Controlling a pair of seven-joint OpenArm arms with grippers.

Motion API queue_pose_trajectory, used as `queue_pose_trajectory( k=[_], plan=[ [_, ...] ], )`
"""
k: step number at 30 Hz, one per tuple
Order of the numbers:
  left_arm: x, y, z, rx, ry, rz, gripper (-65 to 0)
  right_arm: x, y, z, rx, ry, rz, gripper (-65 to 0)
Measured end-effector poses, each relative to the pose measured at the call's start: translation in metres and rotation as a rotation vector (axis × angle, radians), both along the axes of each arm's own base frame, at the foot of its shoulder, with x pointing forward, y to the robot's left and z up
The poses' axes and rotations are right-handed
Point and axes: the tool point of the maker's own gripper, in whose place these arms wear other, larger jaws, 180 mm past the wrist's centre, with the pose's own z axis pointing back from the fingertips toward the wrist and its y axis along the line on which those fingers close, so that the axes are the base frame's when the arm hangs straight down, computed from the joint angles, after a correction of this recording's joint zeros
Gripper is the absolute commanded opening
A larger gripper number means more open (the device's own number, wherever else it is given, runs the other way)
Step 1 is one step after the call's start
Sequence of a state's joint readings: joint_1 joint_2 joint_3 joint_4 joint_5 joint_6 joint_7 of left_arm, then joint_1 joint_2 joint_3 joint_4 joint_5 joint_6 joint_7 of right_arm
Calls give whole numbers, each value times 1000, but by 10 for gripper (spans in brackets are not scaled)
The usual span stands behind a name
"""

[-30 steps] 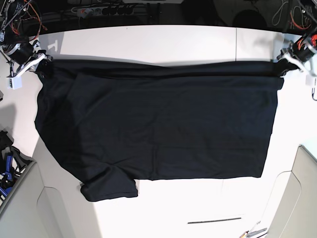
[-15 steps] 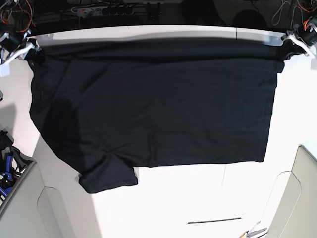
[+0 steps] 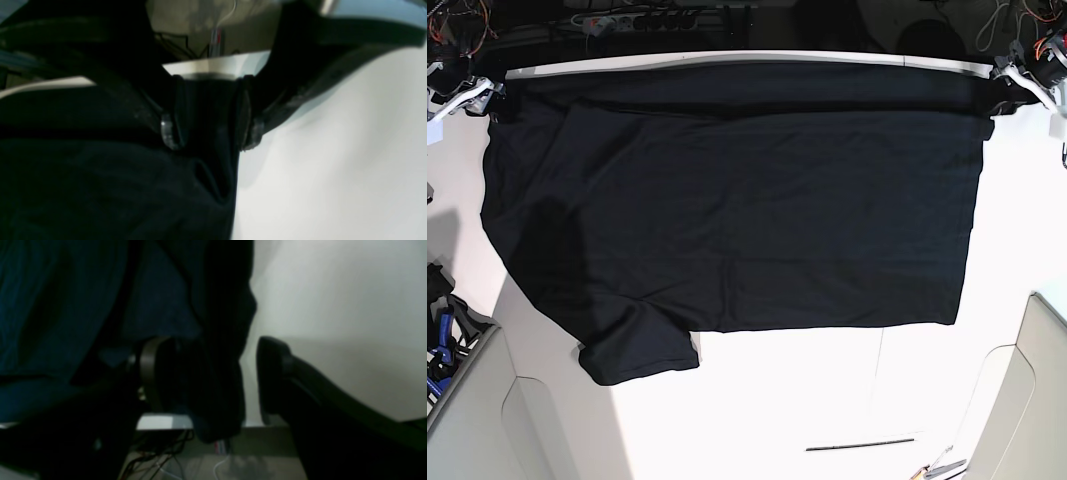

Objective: Fold the T-shirt properly
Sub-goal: 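Regrasp the shoulder edge with both grippers and pull it taut, then grasp the hem corners with both grippers and fold toward the collar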

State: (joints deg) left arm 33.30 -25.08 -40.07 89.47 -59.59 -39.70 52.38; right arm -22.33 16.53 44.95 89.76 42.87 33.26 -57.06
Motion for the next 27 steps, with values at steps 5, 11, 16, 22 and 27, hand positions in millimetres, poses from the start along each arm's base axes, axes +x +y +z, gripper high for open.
queue_pose_trajectory(
  k=[5, 11, 16, 22, 27],
  plan=[
    [1, 41, 30, 43, -90, 121, -371, 10, -31, 30, -5, -125, -95, -272],
    [16, 76, 71, 79, -226, 206, -371, 53, -62, 71, -42, -322, -191, -272],
    [44, 82, 89, 107, -308, 204, -371, 106, -72, 103, -101, -477, -216, -272],
    [87, 88, 88, 201, -333, 210, -371, 187, -62, 120, -64, -578, -199, -272],
    [132, 71, 66, 244, -299, 116, -370, 243, -37, 80, 2, -498, -181, -272]
  ],
)
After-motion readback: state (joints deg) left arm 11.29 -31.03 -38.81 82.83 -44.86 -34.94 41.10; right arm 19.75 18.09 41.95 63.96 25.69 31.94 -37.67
